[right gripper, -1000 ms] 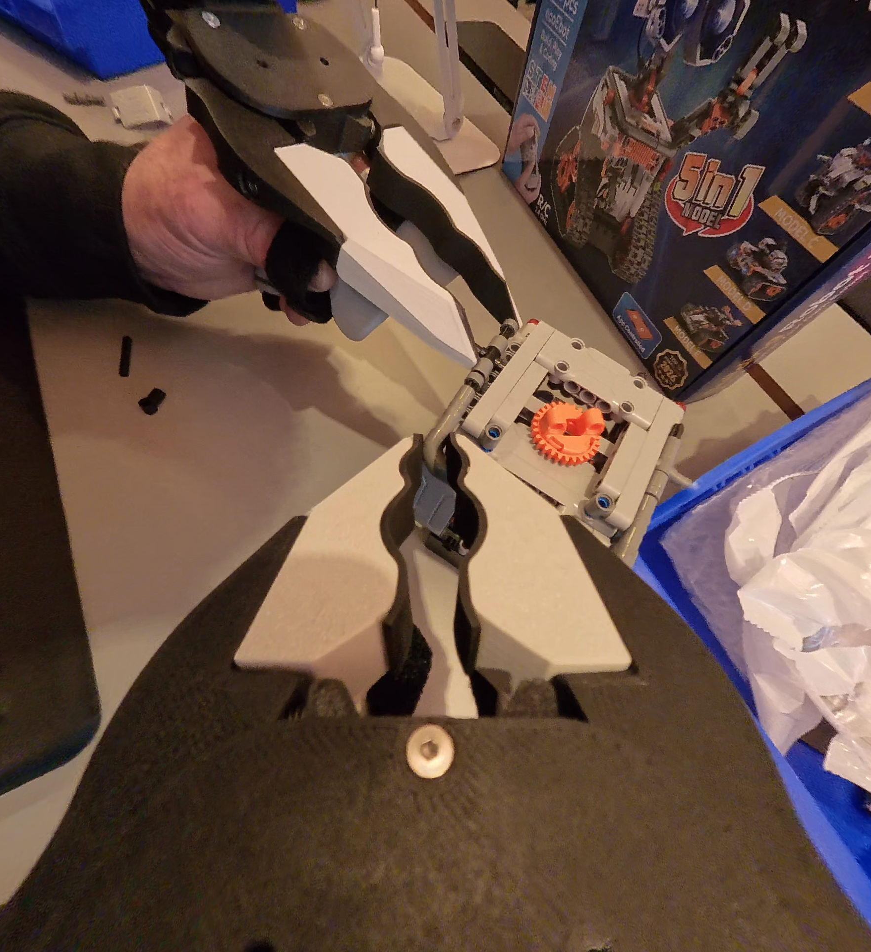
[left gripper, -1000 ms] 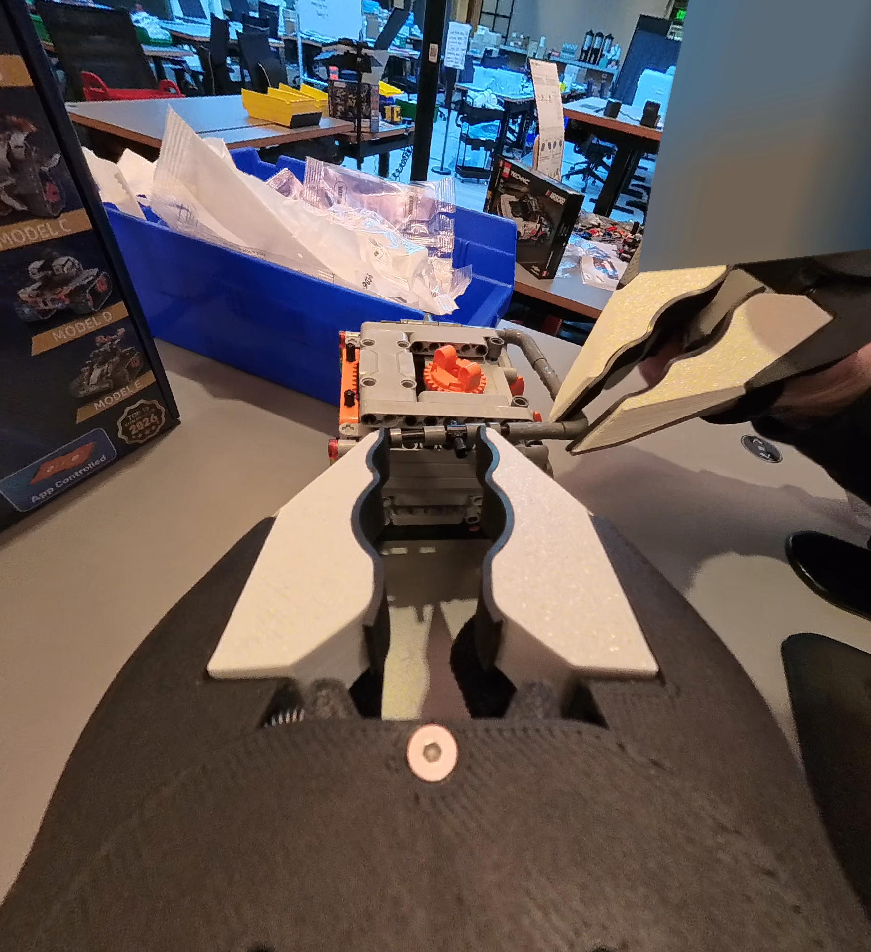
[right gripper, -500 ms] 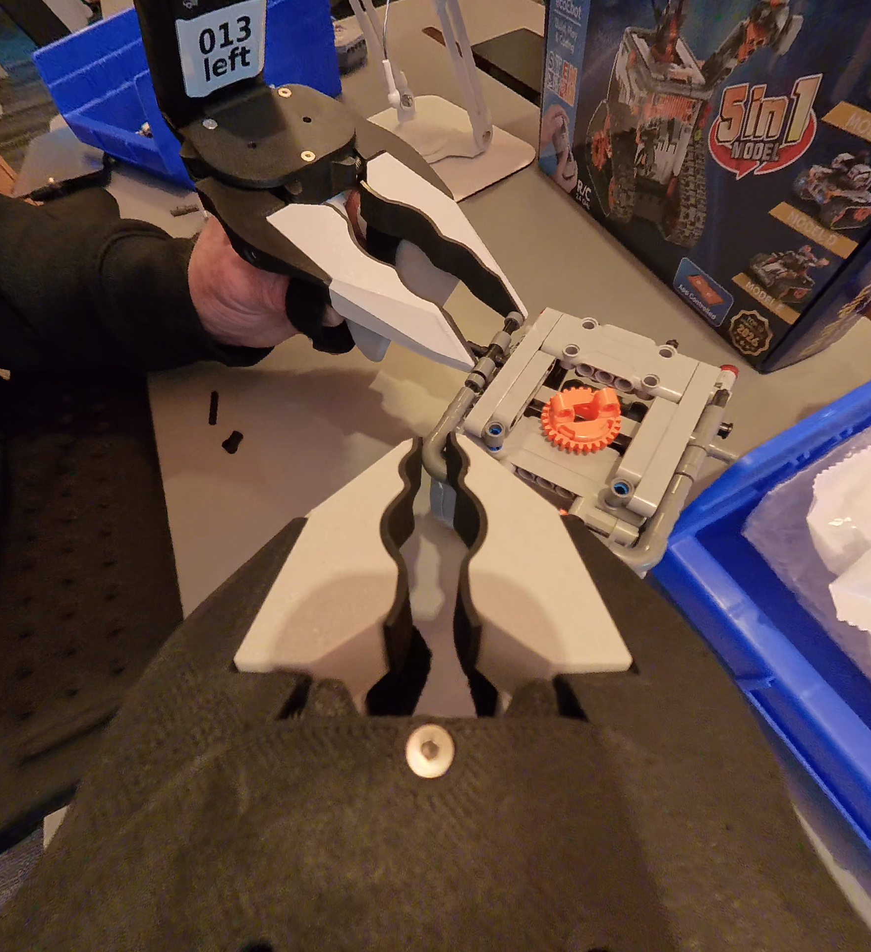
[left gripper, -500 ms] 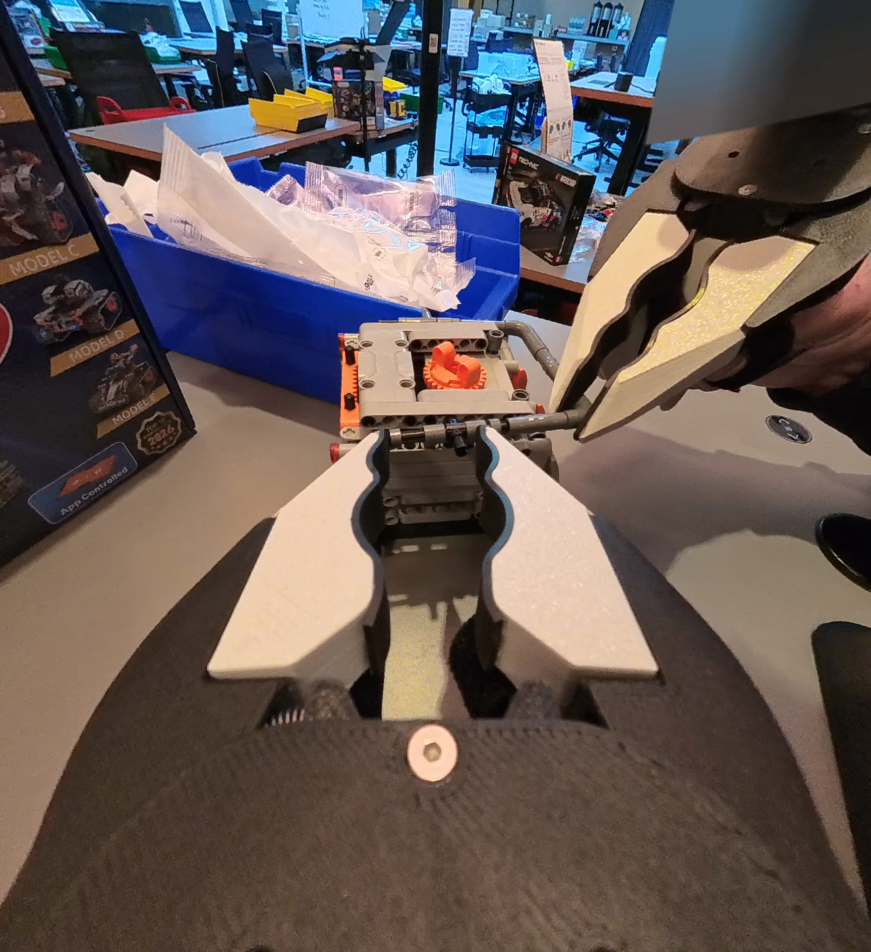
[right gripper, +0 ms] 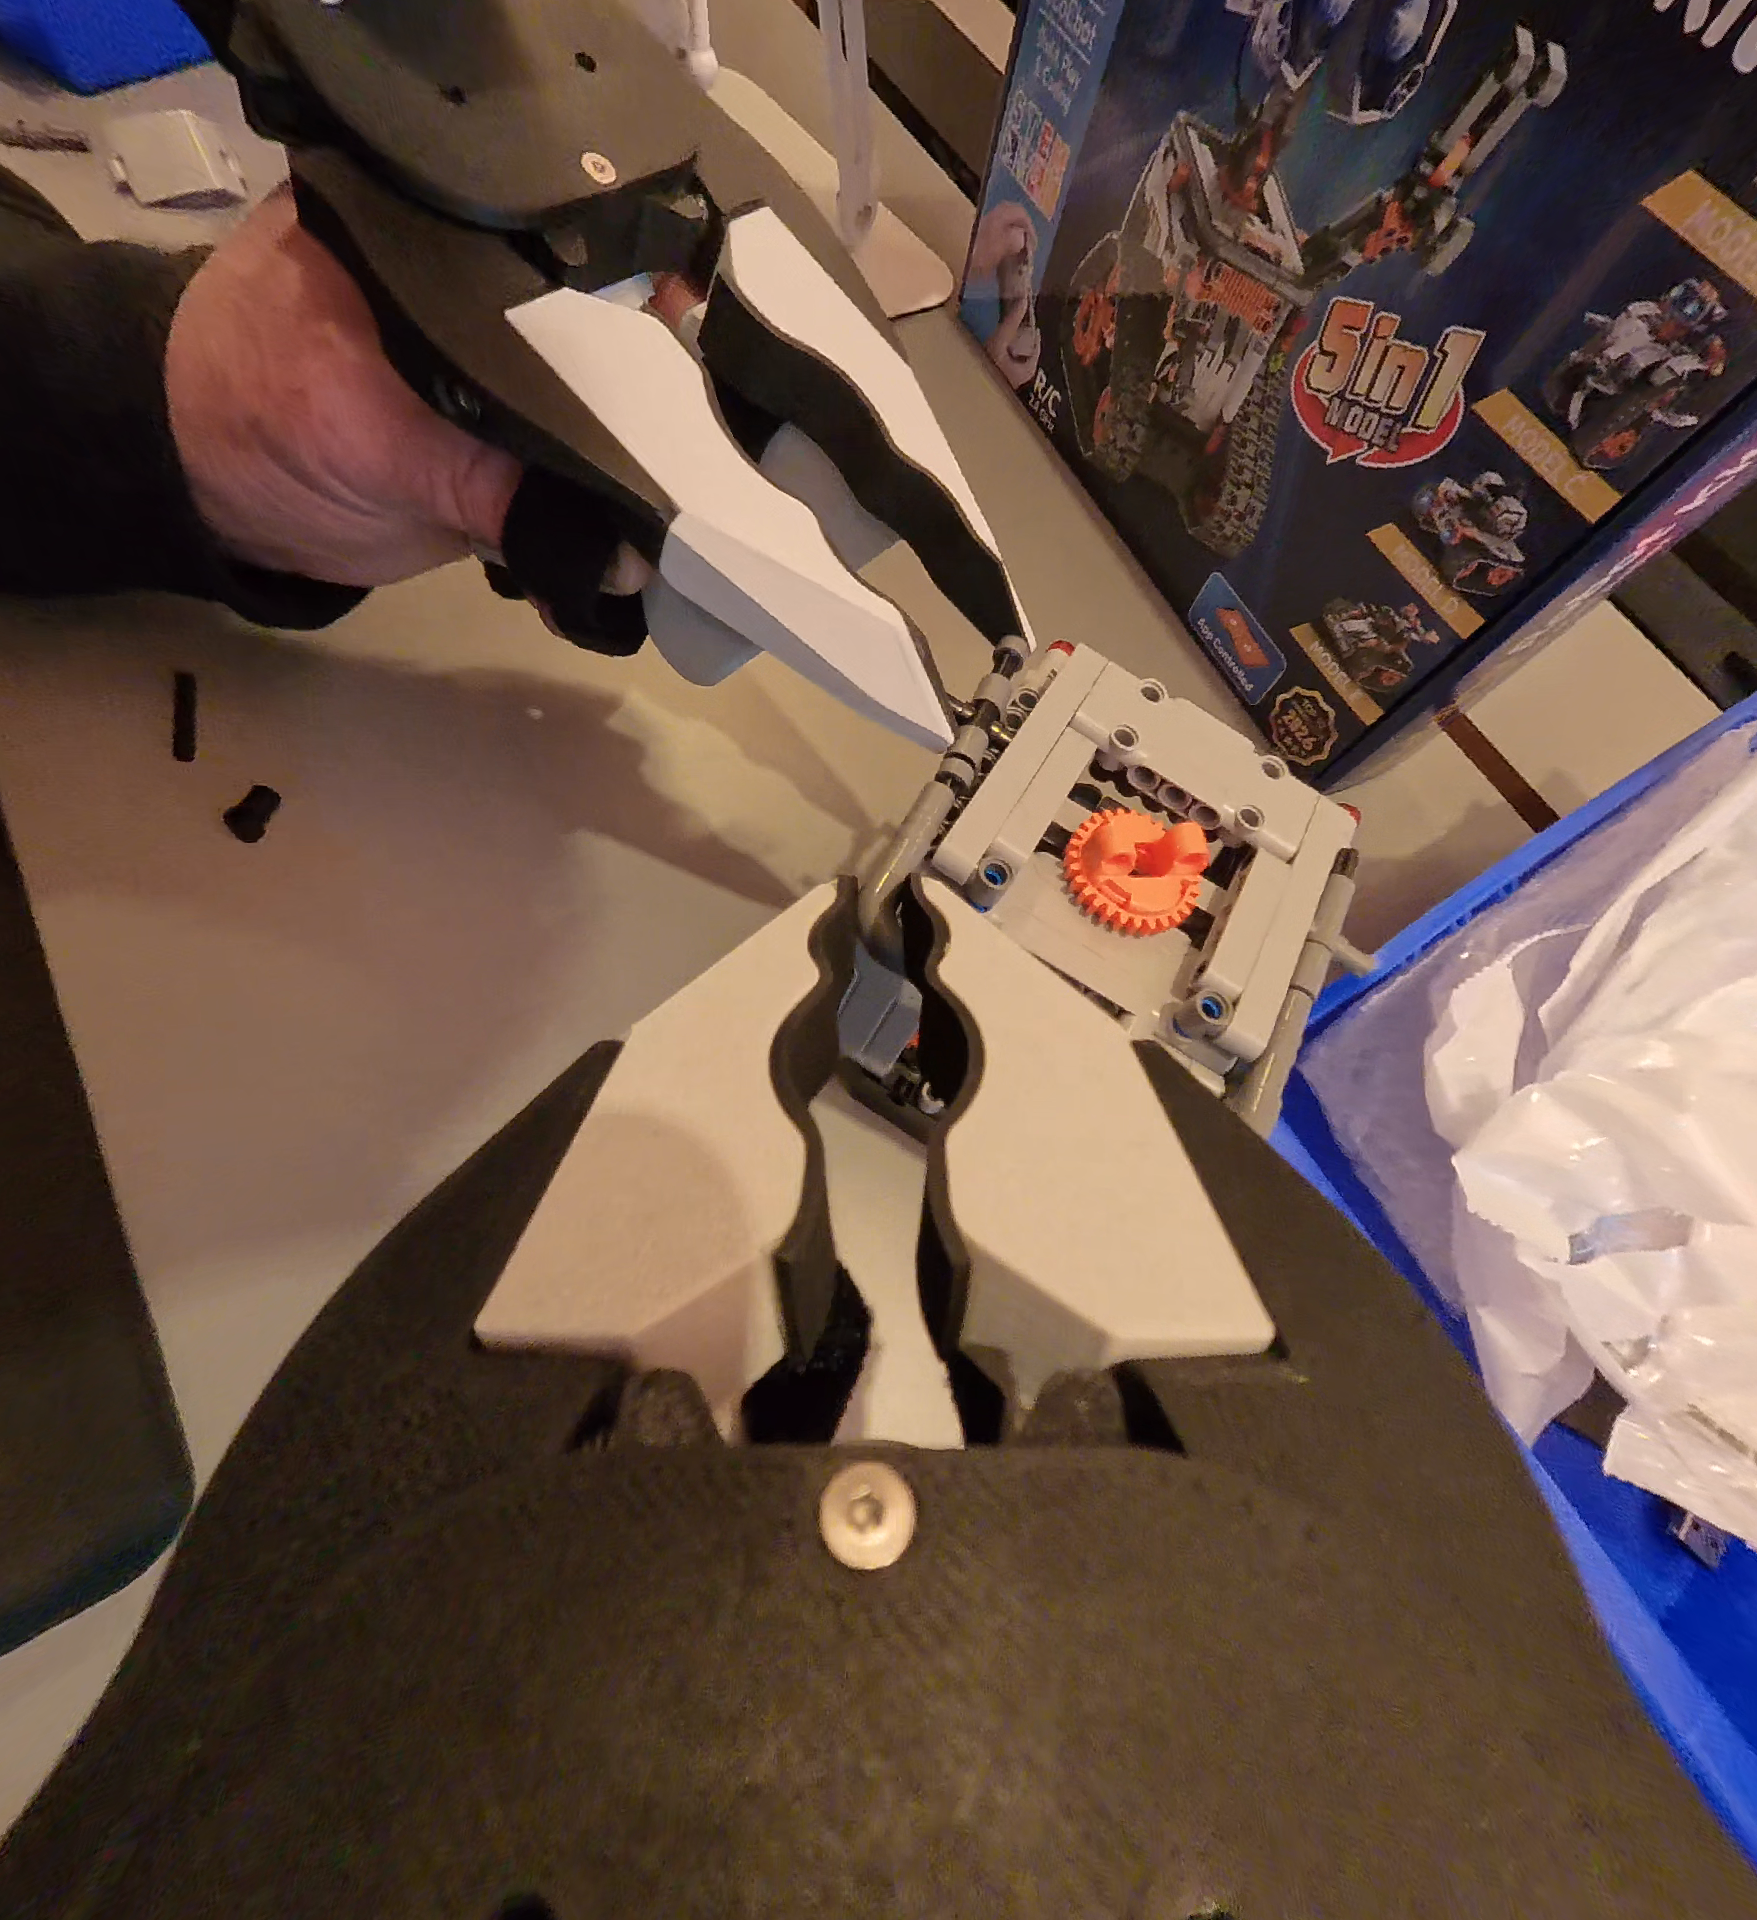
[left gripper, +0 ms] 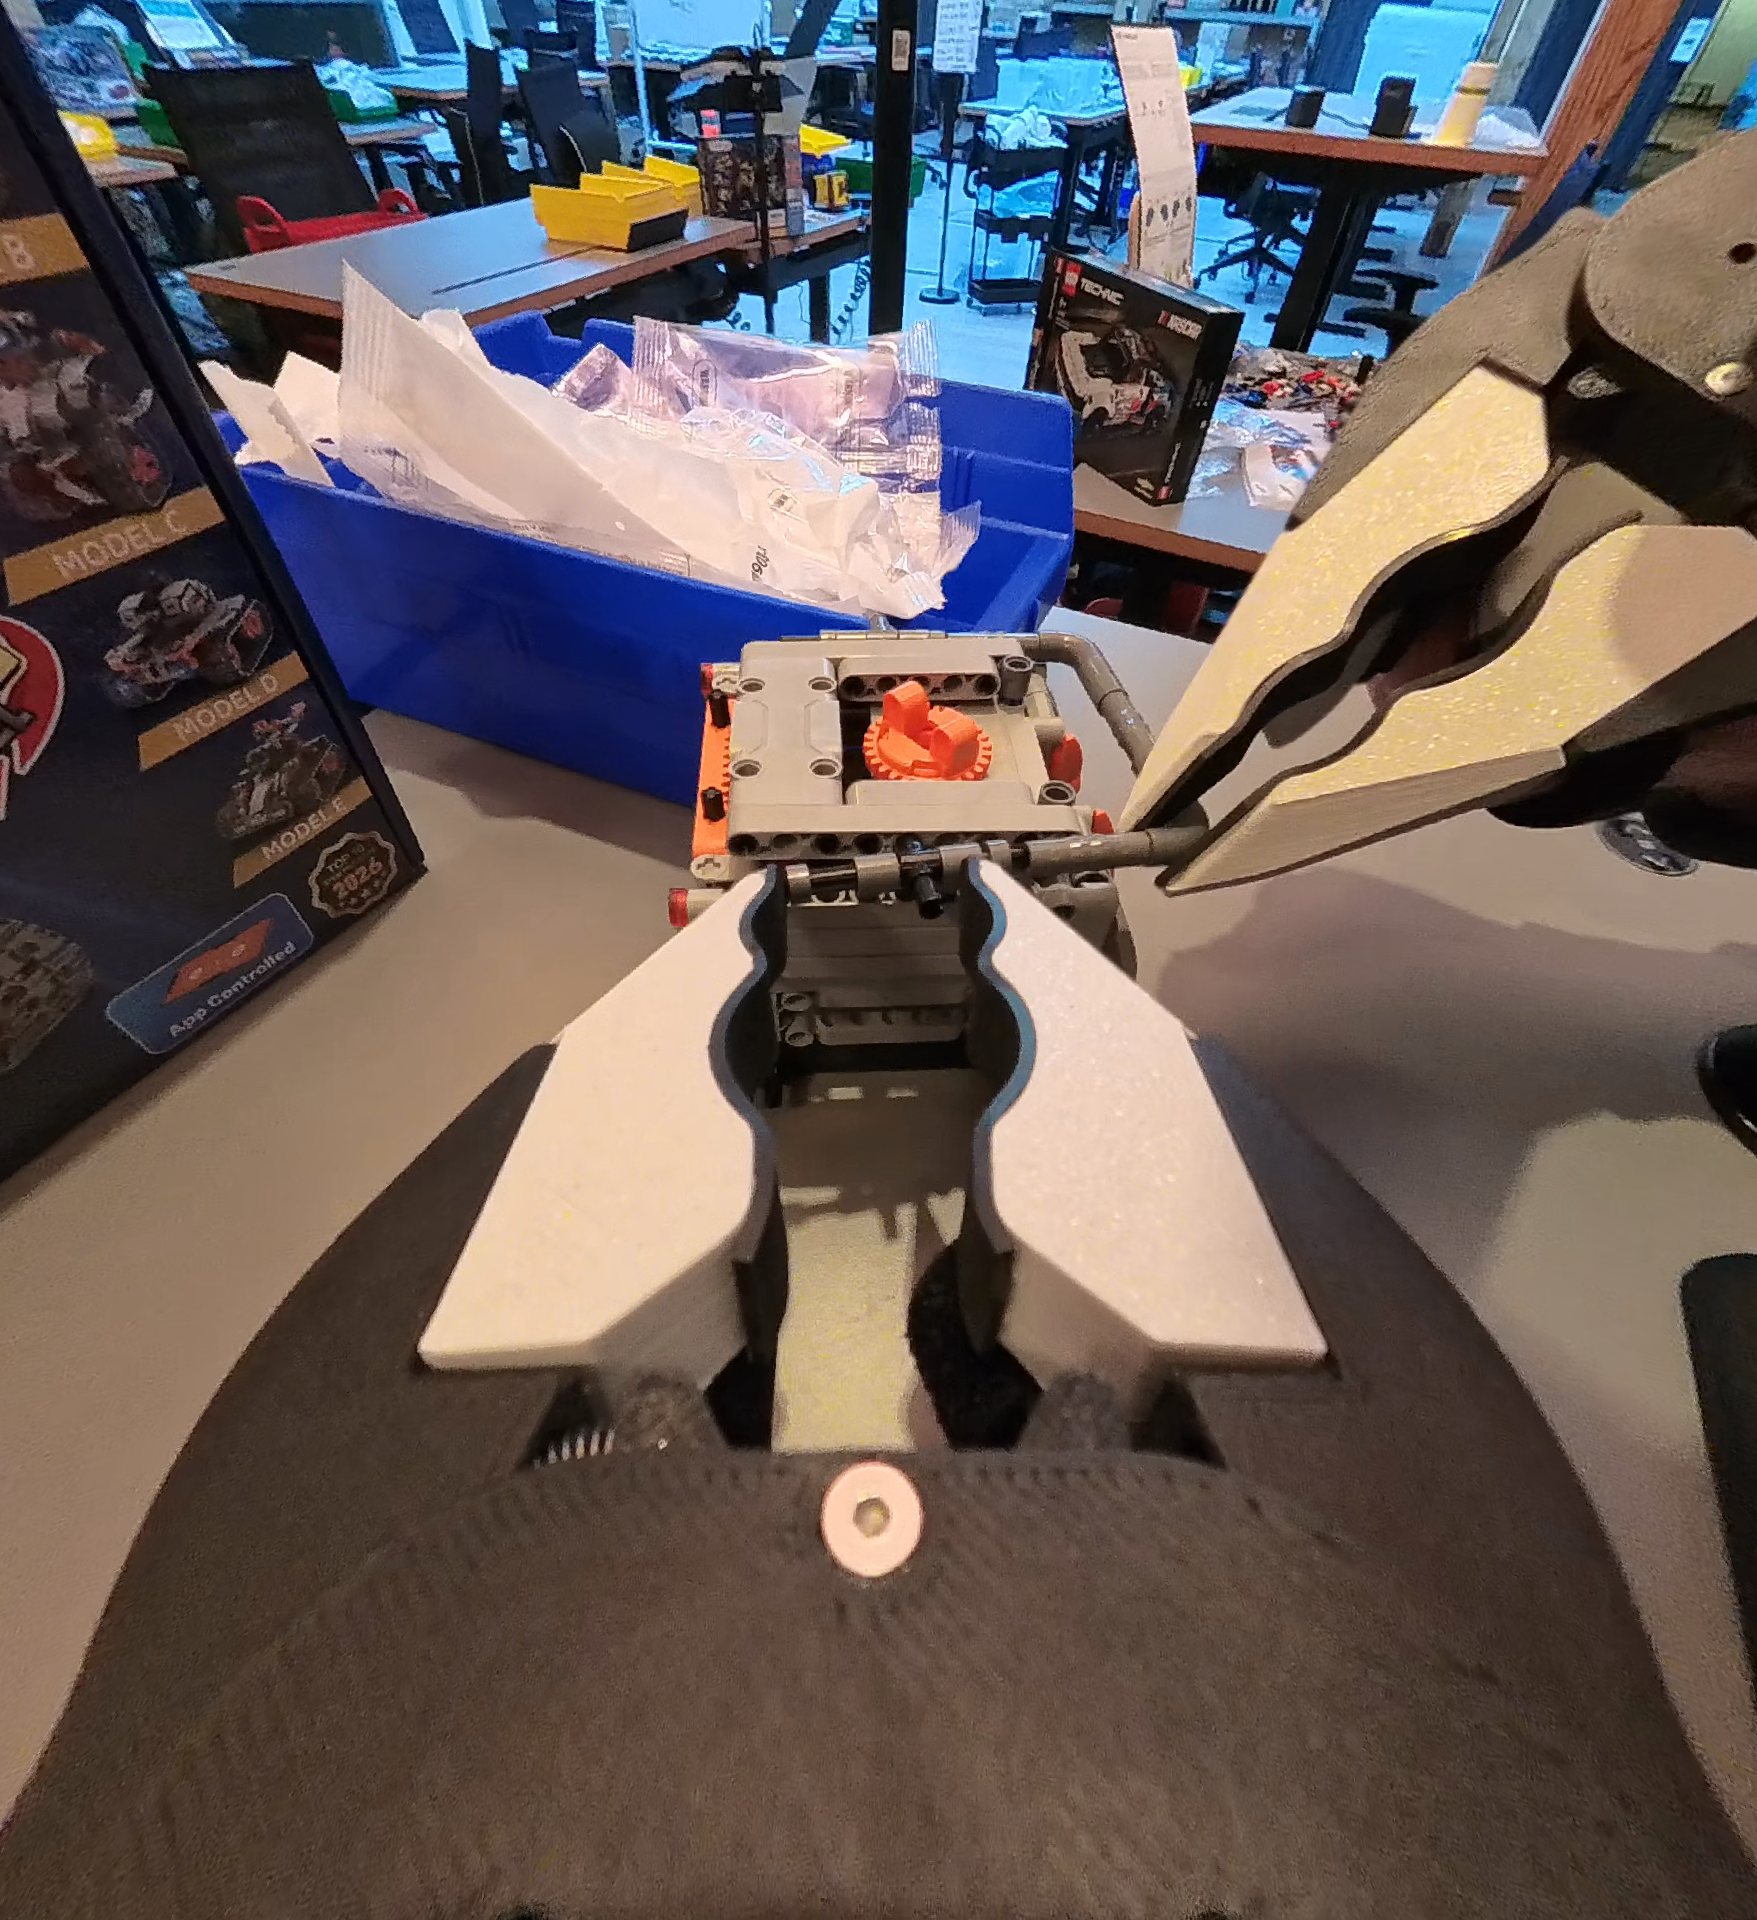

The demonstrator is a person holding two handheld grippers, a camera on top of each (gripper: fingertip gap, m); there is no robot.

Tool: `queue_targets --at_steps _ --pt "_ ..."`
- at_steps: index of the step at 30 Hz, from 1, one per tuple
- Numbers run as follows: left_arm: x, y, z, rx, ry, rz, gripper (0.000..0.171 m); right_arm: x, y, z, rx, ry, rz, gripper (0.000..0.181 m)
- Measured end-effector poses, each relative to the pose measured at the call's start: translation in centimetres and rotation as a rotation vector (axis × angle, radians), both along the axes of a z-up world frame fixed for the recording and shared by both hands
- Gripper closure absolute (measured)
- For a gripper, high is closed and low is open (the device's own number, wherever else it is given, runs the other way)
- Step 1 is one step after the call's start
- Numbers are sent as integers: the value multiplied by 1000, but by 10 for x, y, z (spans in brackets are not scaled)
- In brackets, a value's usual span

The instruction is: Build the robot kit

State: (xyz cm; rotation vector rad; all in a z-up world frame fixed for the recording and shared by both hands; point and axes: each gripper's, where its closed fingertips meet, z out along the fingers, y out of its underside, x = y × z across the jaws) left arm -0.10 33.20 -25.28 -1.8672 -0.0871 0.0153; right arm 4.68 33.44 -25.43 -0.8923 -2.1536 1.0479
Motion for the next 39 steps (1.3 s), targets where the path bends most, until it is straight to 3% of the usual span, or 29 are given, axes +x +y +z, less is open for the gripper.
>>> queue_targets --at_steps 8,17,30,39 --pt "-1 -1 -1 -22 37 -30 145 0 3 -3 -127 -89 -29 176" --pt "0 1 -3 -10 14 -72 145 0 3 -2 -205 -80 39 176" --pt "13 -4 -3 -39 39 -79 148 13 6 -4 -124 25 147 175" --pt "19 -10 -2 -11 -37 -131 148 17 6 -3 -109 6 183 175"
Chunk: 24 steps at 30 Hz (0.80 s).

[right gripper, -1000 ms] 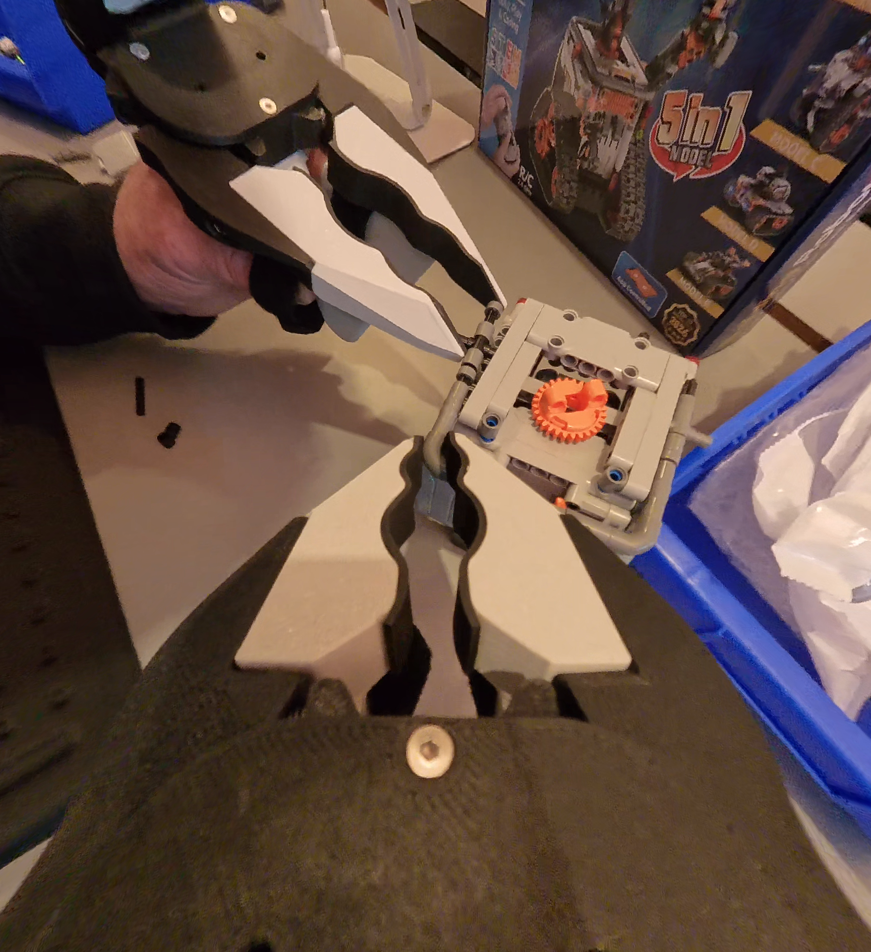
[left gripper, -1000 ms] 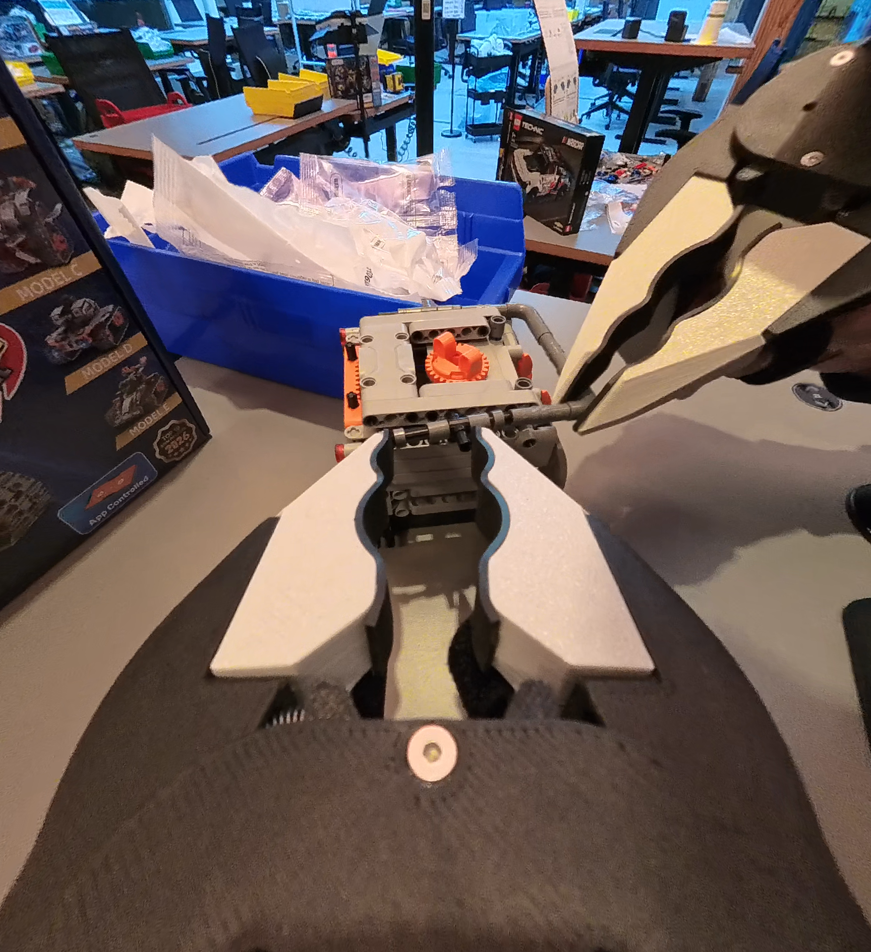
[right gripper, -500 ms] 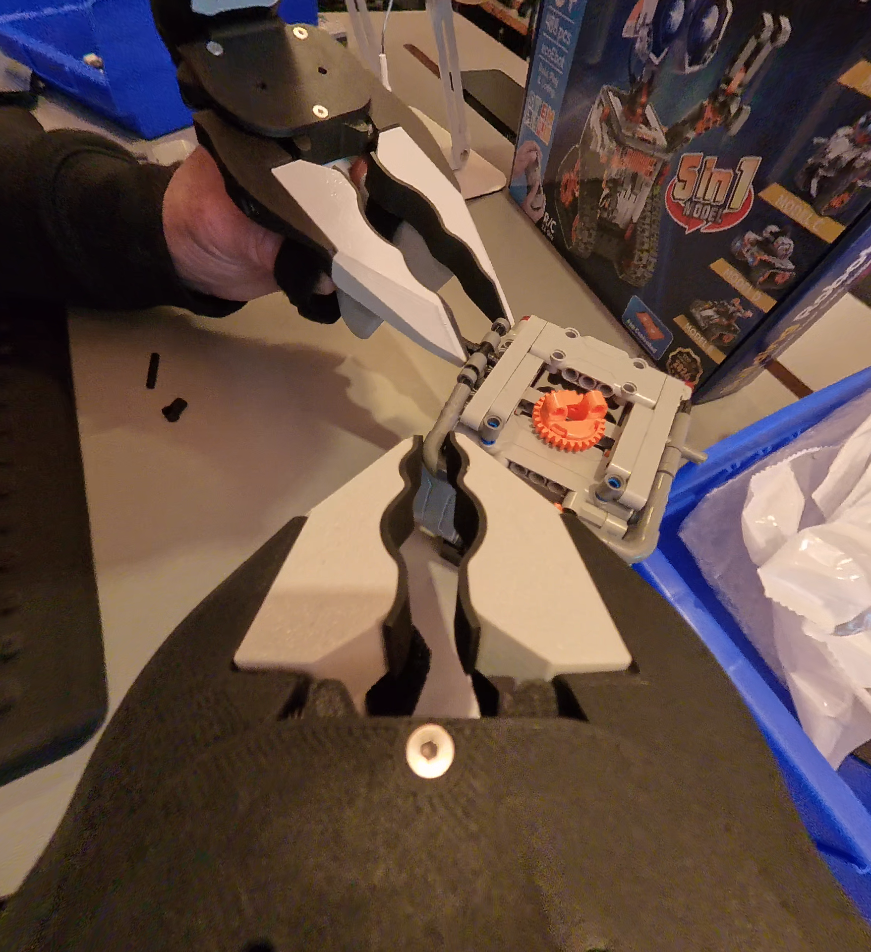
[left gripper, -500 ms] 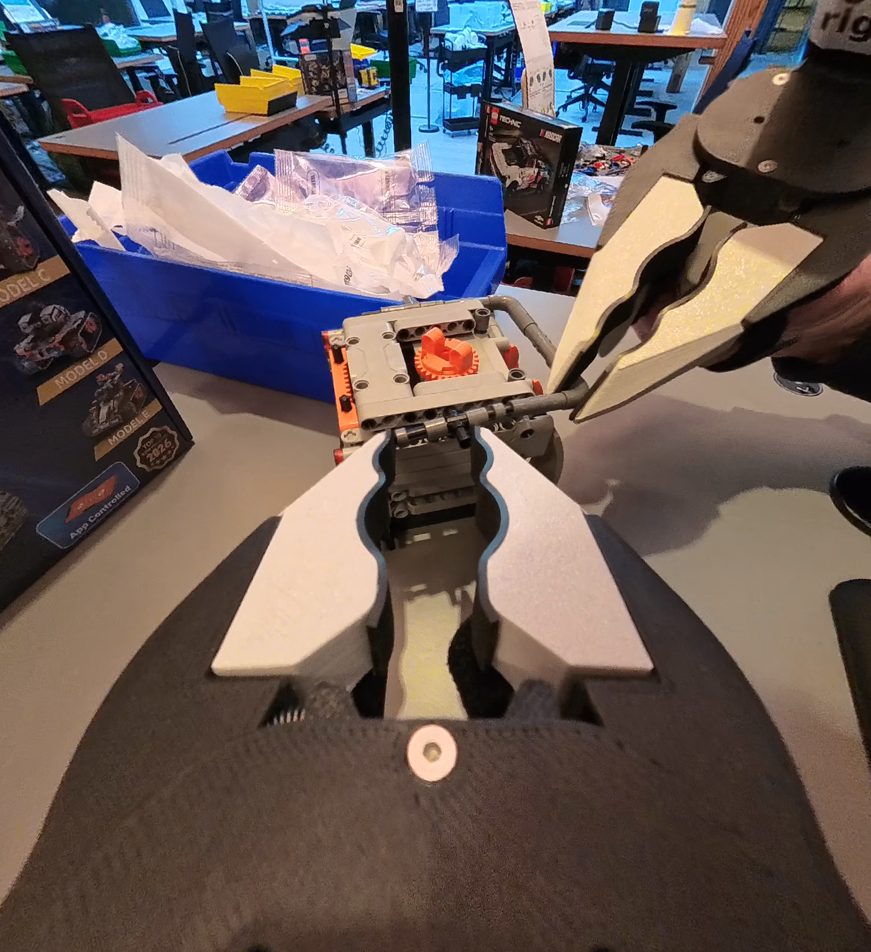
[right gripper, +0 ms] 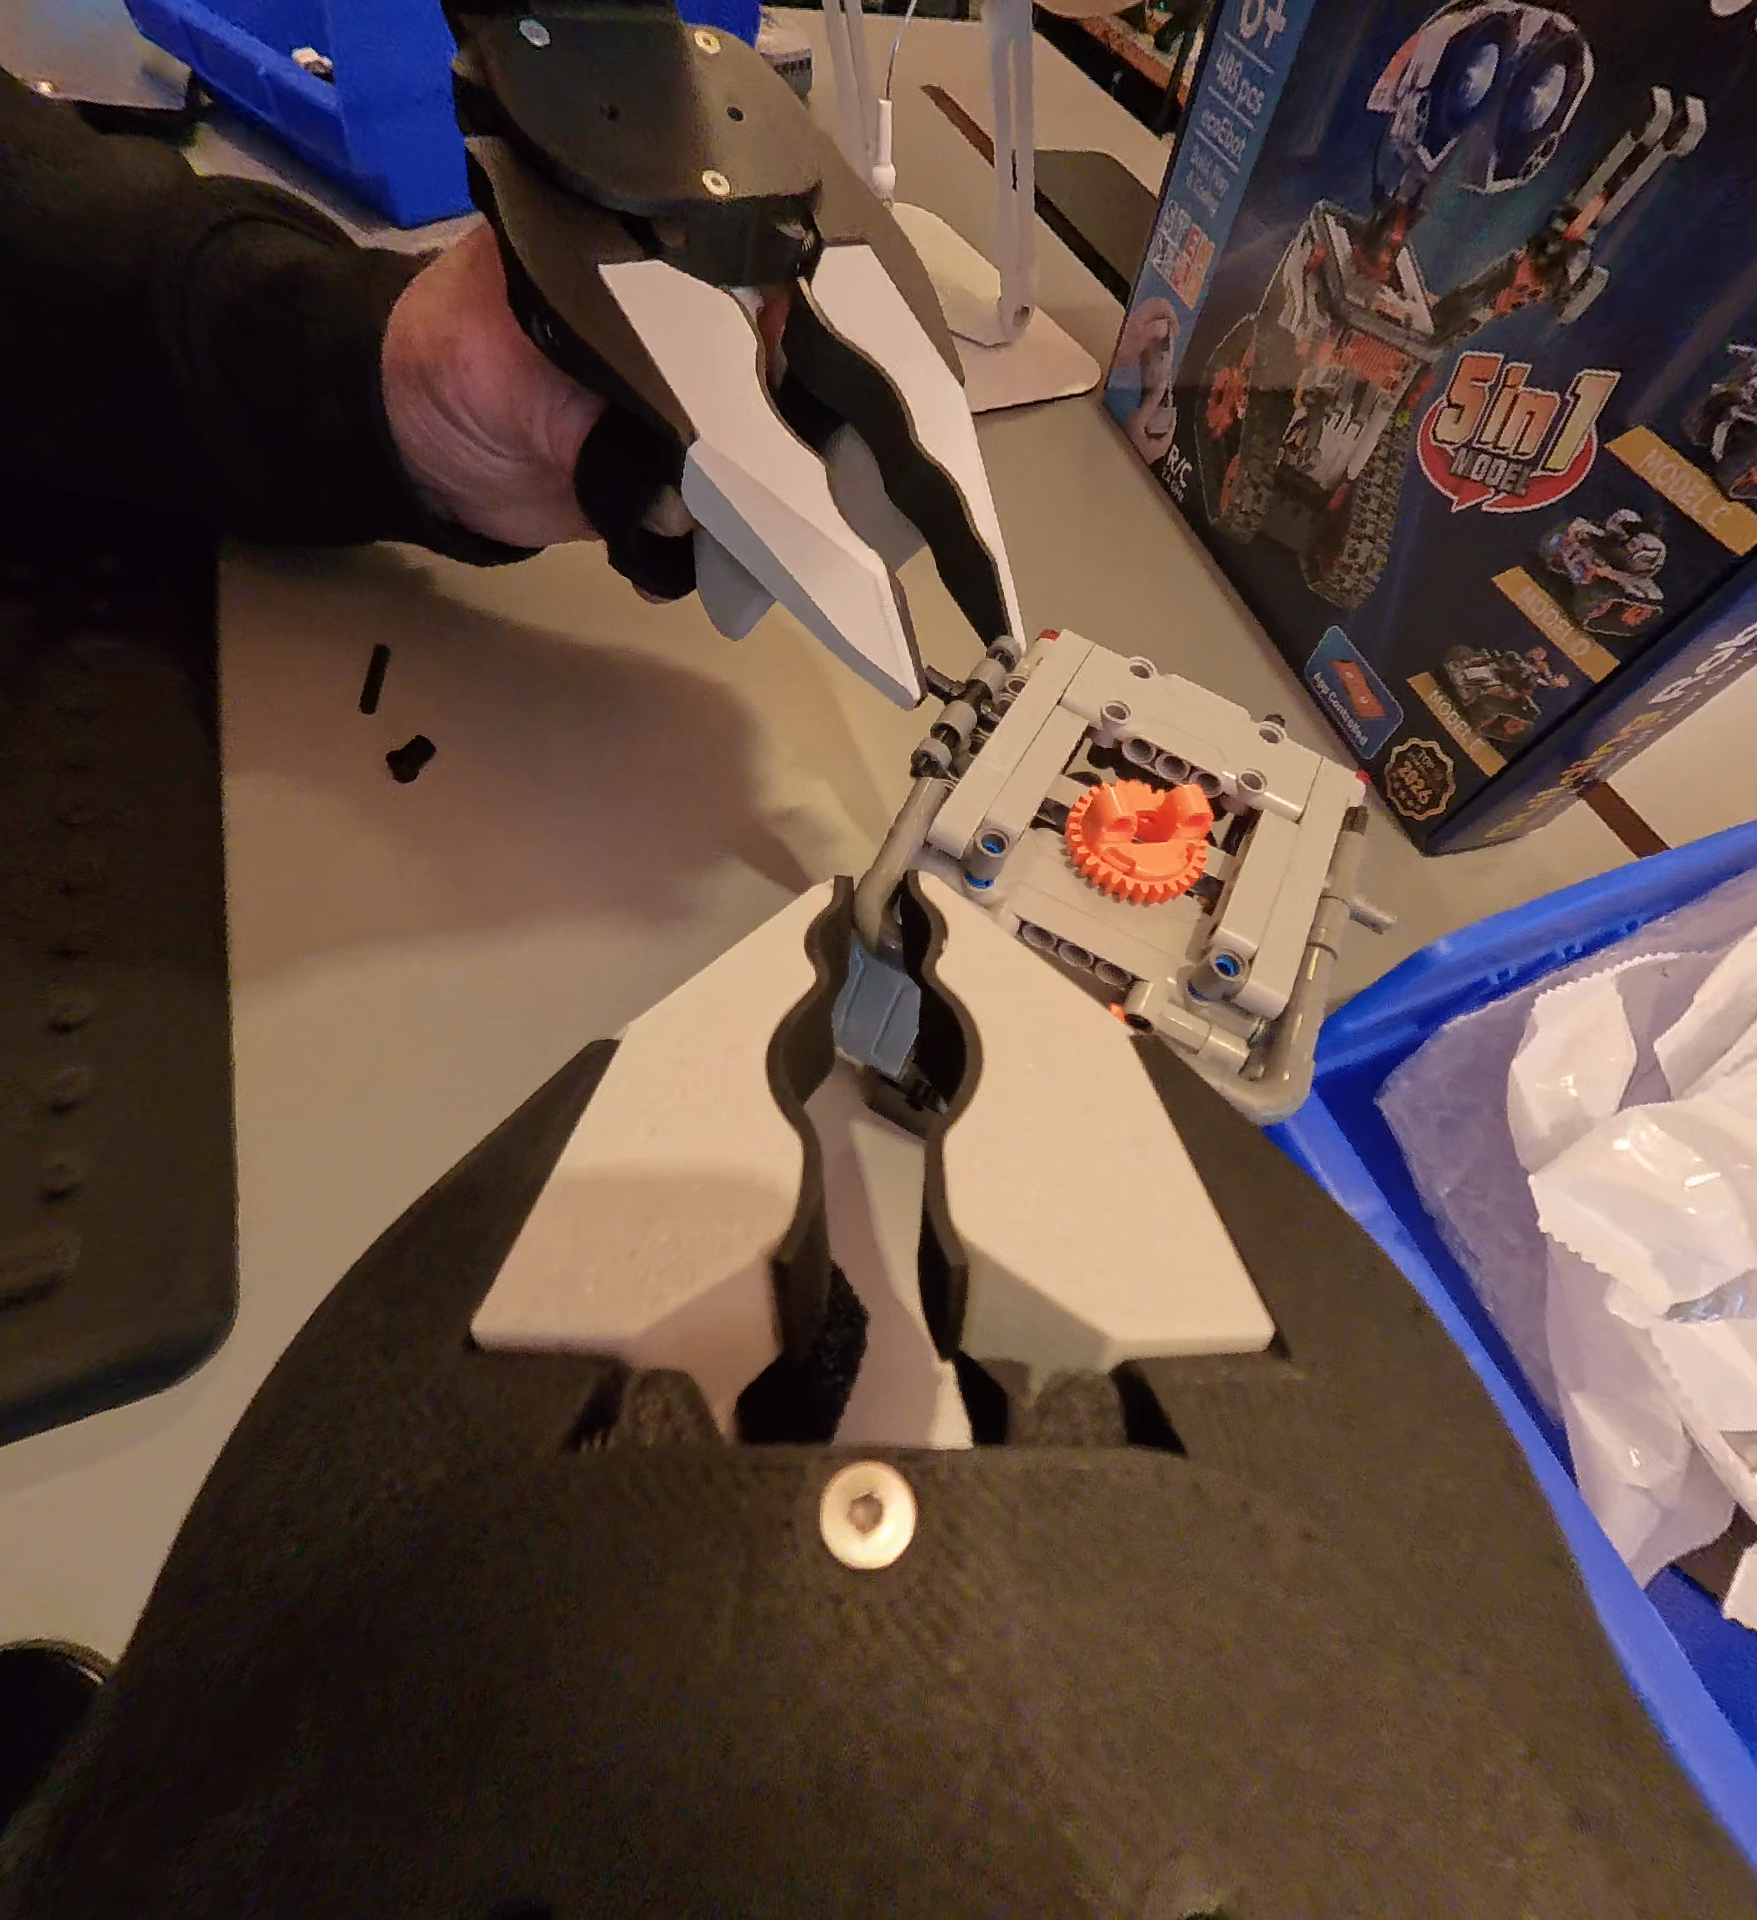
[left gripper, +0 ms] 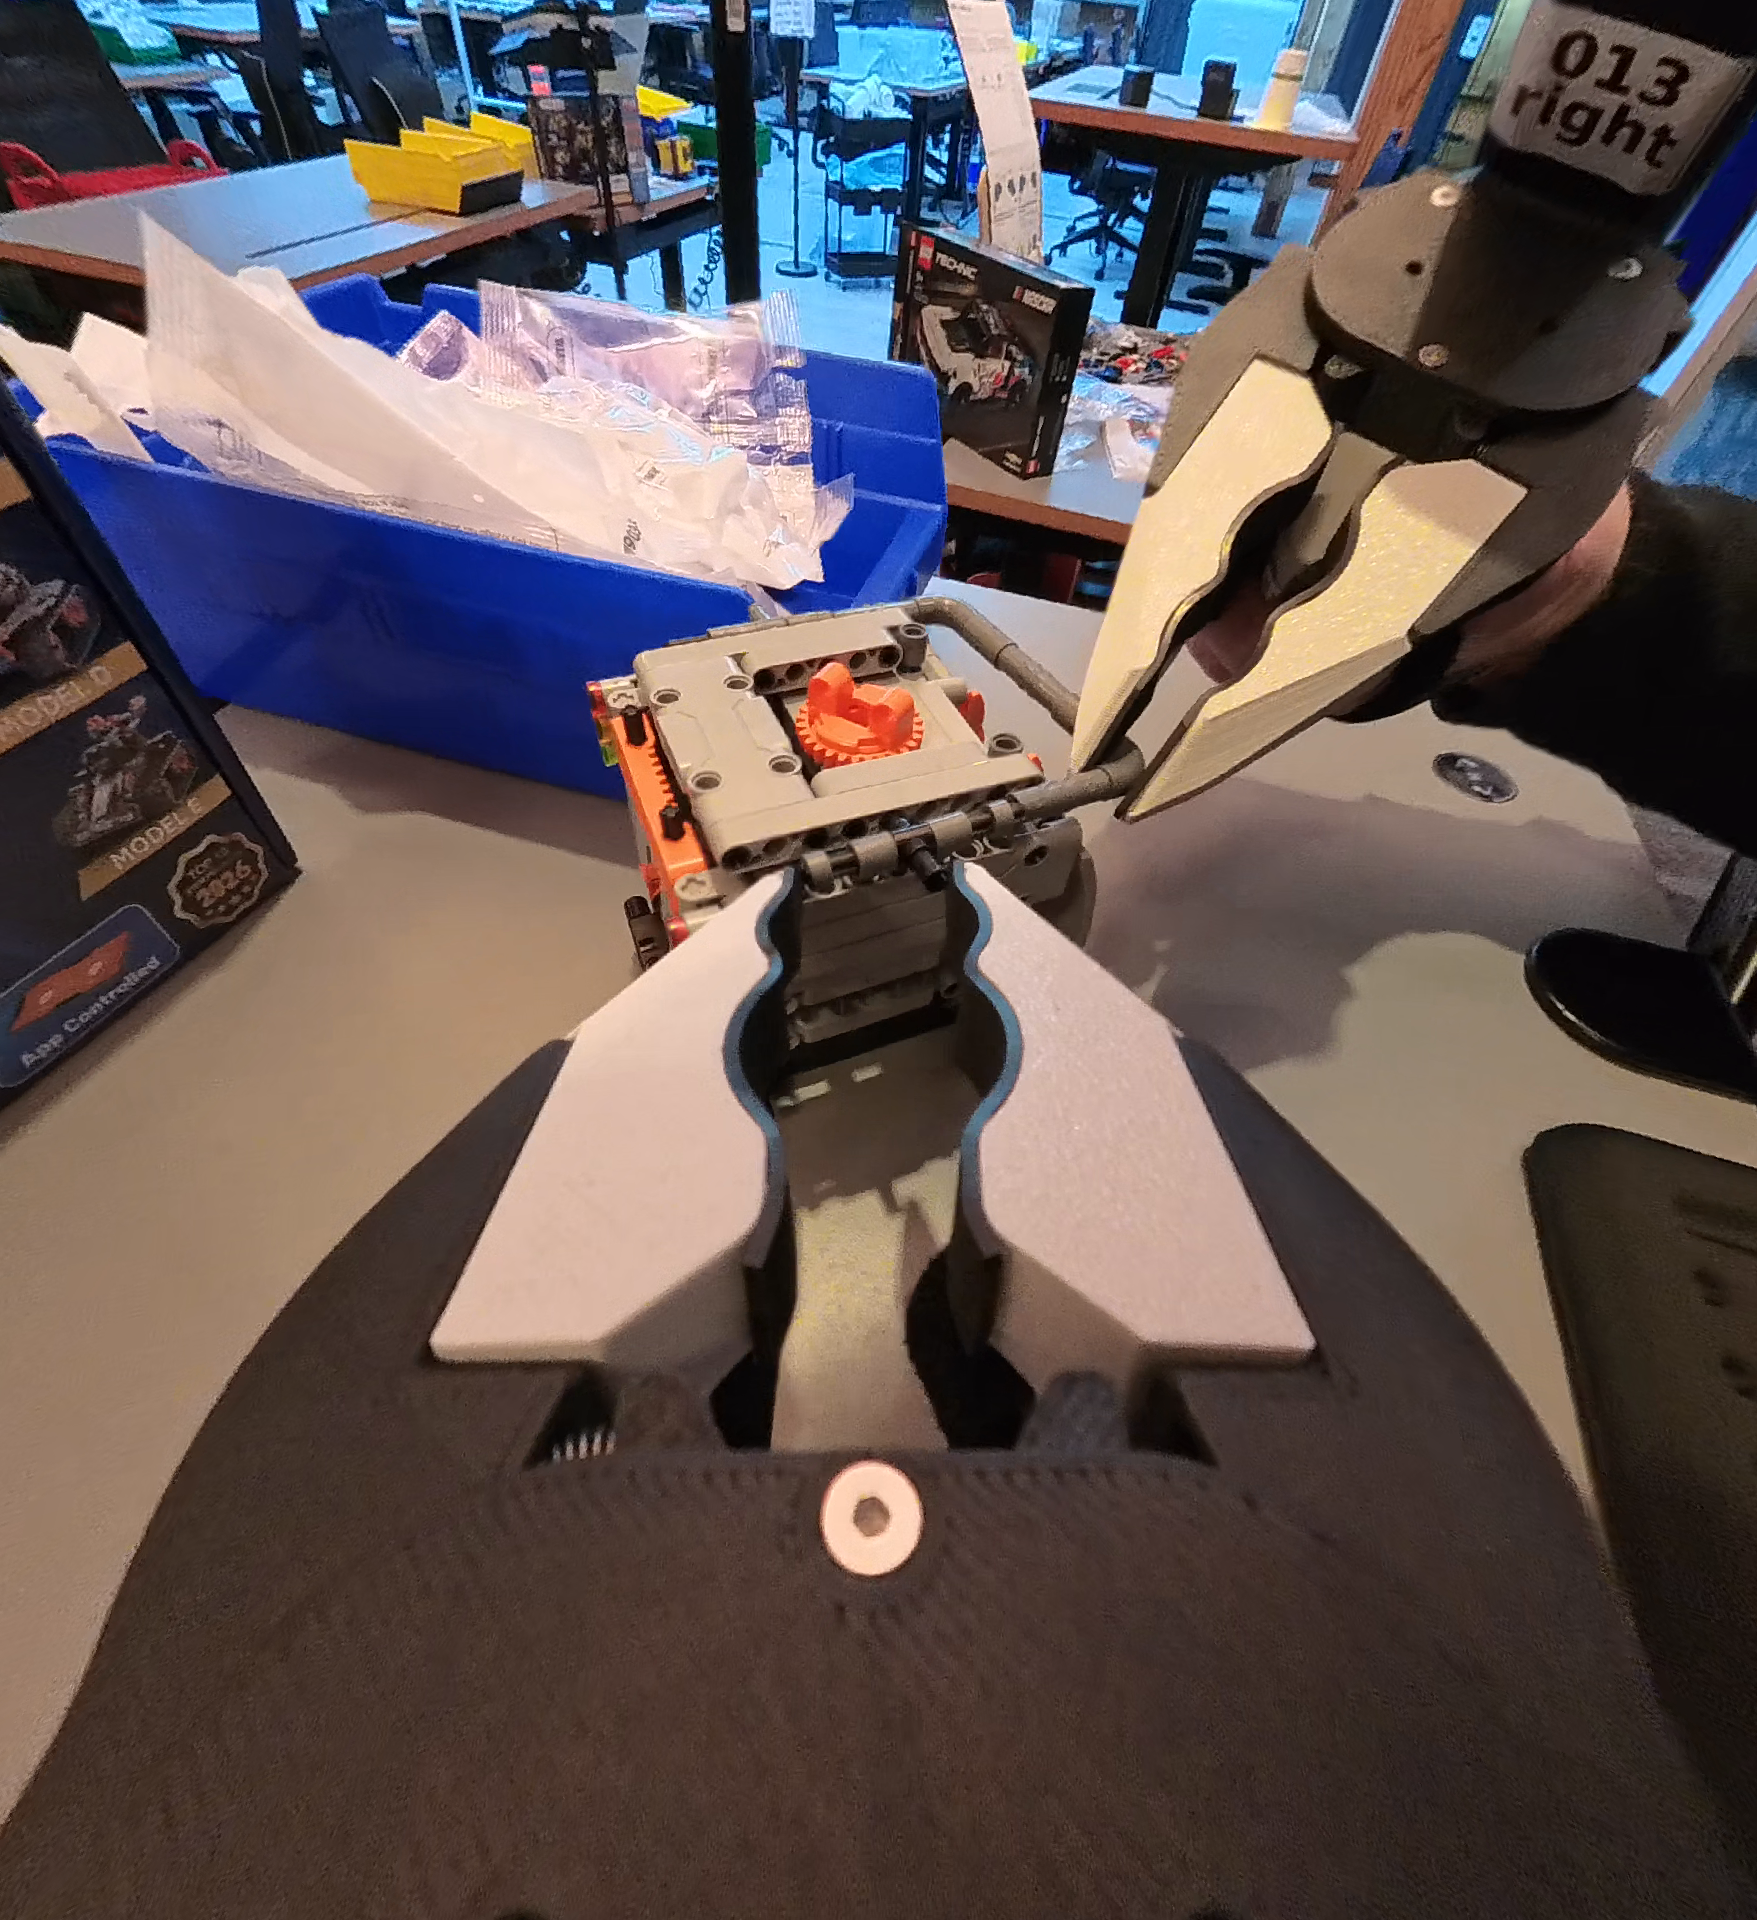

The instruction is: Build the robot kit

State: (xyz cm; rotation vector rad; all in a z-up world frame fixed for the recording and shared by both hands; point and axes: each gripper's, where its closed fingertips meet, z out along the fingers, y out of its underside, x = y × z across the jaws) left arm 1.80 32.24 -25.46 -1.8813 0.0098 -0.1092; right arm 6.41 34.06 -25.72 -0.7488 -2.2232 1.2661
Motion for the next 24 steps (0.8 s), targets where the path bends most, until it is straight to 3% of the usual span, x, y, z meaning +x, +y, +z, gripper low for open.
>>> queue_targets --at_steps 6,9,17,24 --pt "-4 -6 14 59 -283 -37 148 1 2 1 -7 -6 -18 175" --pt "-2 -7 9 25 -384 -53 150 1 1 0 -10 -4 -23 175" --pt "6 -1 2 -11 -432 -36 158 0 -1 0 -11 3 -27 175" --pt "16 2 6 22 -621 -80 163 2 -1 1 -10 8 -23 175"
